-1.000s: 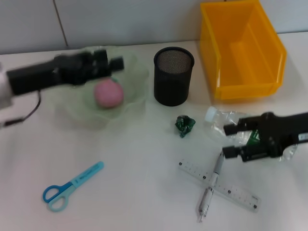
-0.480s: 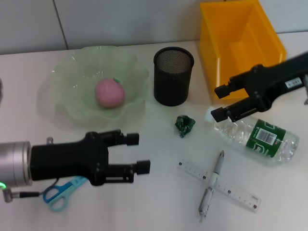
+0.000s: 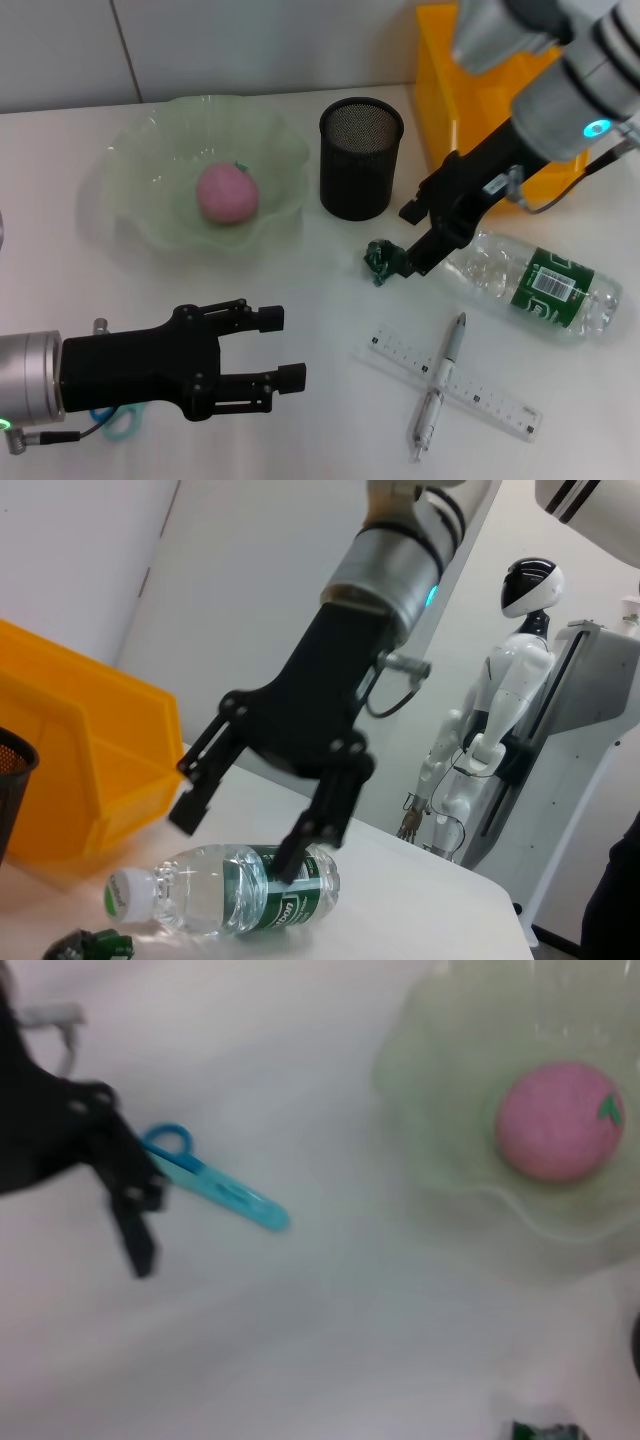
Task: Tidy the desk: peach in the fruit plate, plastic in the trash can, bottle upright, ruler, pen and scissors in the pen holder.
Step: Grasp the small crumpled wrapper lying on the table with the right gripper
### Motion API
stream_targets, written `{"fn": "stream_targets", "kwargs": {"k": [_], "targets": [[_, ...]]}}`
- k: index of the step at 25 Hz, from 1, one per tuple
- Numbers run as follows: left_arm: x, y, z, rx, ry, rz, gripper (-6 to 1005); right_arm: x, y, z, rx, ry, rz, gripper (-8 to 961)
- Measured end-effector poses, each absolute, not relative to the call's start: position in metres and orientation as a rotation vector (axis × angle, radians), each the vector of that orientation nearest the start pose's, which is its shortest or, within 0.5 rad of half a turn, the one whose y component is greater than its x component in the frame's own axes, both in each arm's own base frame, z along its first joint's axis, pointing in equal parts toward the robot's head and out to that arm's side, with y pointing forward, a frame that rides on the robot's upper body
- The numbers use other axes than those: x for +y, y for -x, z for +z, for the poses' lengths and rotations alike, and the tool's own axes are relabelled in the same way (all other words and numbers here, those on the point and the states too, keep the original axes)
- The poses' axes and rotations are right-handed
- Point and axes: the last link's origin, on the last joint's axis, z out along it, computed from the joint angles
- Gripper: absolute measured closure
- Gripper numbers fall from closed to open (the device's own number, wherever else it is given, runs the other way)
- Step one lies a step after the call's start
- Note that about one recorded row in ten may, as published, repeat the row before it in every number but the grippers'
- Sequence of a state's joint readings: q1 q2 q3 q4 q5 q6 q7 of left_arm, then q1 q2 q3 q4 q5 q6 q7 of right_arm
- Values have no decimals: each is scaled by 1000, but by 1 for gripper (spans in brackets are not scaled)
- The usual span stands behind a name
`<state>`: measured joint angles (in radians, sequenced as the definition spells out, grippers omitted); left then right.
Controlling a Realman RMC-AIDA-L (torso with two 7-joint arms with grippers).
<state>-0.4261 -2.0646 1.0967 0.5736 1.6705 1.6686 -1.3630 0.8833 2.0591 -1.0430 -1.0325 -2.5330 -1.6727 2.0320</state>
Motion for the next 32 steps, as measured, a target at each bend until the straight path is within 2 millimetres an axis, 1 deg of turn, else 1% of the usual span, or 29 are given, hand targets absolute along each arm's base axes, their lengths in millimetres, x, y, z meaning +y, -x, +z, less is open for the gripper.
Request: {"fn": "stream_targets", "kwargs": {"k": [3, 4, 5, 14, 15, 20, 32], "targets": [[274, 246, -36, -673, 2940, -959, 194, 395, -150, -1, 481, 2928, -416, 188], [274, 246, -36, -673, 2940, -959, 194, 395, -150, -1, 481, 2928, -416, 188], [274, 246, -36, -674, 2940, -961, 194, 397, -152, -7, 473, 2915, -431, 188], [275, 245, -36, -685, 2940, -968, 195, 402, -162, -24, 435, 2869, -479, 190], [275, 245, -36, -684, 2940, -969, 195, 403, -165, -29, 424, 2860, -493, 190], [274, 245, -36, -681, 2938, -970, 196, 405, -170, -38, 391, 2841, -507, 191], [275, 245, -37, -684, 2943, -960, 197, 408, -173, -52, 353, 2827, -509, 194]]}}
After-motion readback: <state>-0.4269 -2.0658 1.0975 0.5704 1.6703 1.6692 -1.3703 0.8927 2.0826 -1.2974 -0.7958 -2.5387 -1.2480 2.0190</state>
